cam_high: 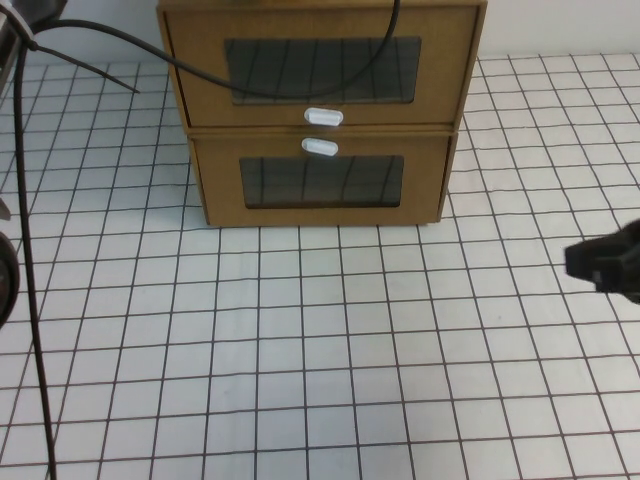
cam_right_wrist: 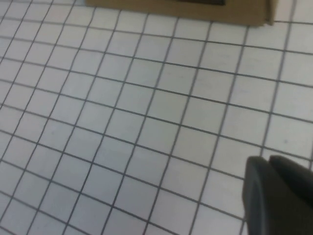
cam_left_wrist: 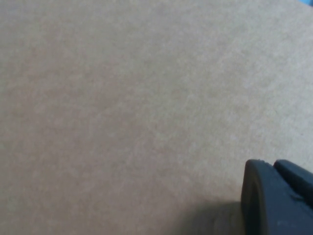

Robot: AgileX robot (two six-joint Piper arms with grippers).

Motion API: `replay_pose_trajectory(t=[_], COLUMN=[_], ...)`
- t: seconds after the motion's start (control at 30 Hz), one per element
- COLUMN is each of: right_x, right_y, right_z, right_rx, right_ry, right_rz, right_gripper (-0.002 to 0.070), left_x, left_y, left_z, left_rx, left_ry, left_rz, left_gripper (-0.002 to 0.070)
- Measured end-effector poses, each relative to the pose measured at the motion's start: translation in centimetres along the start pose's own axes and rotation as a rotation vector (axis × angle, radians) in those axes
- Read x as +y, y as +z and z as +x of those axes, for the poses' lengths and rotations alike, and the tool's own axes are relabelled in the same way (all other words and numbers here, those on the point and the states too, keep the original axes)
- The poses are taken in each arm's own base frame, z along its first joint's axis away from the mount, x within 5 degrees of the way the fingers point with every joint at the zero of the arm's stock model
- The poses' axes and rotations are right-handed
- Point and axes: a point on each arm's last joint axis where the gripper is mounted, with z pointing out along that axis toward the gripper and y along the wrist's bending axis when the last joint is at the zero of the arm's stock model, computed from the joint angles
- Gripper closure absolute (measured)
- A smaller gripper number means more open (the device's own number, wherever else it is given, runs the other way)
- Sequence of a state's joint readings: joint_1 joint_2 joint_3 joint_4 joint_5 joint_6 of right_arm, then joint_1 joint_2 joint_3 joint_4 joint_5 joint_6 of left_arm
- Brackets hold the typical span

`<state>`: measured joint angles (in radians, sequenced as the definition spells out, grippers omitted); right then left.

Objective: Open the shoe box
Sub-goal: 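Pull the top drawer of the cardboard box fully open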

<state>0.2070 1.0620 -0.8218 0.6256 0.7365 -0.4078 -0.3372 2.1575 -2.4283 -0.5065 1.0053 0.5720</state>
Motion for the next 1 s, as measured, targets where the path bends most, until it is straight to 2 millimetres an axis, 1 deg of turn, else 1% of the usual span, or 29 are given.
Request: replay_pose_trajectory(t=[0.17, 0.27, 0.4, 0.5, 0.57, 0.67, 0.77, 0.83, 0.93, 1.0], right_x=[3.6, 5.8, 8.6, 10.4, 11.1, 11.7, 12.2, 12.5, 12.8, 13.1], right_y=[3.3, 5.4, 7.9, 10.0, 11.4, 12.9, 13.9, 14.5, 15.0, 15.3], right_z=[-3.0, -4.4, -5.2, -5.1, -4.7, -4.6, -4.9, -5.2, -5.5, -5.7], right_rx=[0.081, 0.116, 0.144, 0.152, 0.145, 0.101, 0.039, -0.004, -0.056, -0.091], right_ry=[-0.176, -0.303, -0.461, -0.607, -0.709, -0.832, -0.930, -0.992, -1.077, -1.125], right_rz=[-0.042, -0.022, 0.052, 0.142, 0.215, 0.298, 0.325, 0.323, 0.320, 0.305], right_gripper=[0.0689, 0.0689, 0.0689, 0.0689, 0.0689, 0.0689, 0.0687, 0.0670, 0.0593, 0.0507], left_x=[0.0, 0.0, 0.0, 0.0, 0.0, 0.0, 0.0, 0.0, 0.0, 0.0], left_y=[0.0, 0.0, 0.0, 0.0, 0.0, 0.0, 0.0, 0.0, 0.0, -0.1], left_z=[0.0, 0.0, 0.0, 0.0, 0.0, 0.0, 0.0, 0.0, 0.0, 0.0], left_rx=[0.000, 0.000, 0.000, 0.001, 0.001, 0.001, 0.001, 0.002, 0.003, 0.007], left_ry=[-0.004, -0.004, -0.006, -0.011, -0.017, -0.029, -0.042, -0.047, -0.052, -0.056], left_rz=[0.000, 0.000, 0.000, -0.002, -0.002, -0.002, -0.002, -0.001, 0.000, 0.003], left_gripper=[0.0680, 0.0680, 0.0680, 0.0680, 0.0680, 0.0680, 0.0680, 0.0680, 0.0680, 0.0680])
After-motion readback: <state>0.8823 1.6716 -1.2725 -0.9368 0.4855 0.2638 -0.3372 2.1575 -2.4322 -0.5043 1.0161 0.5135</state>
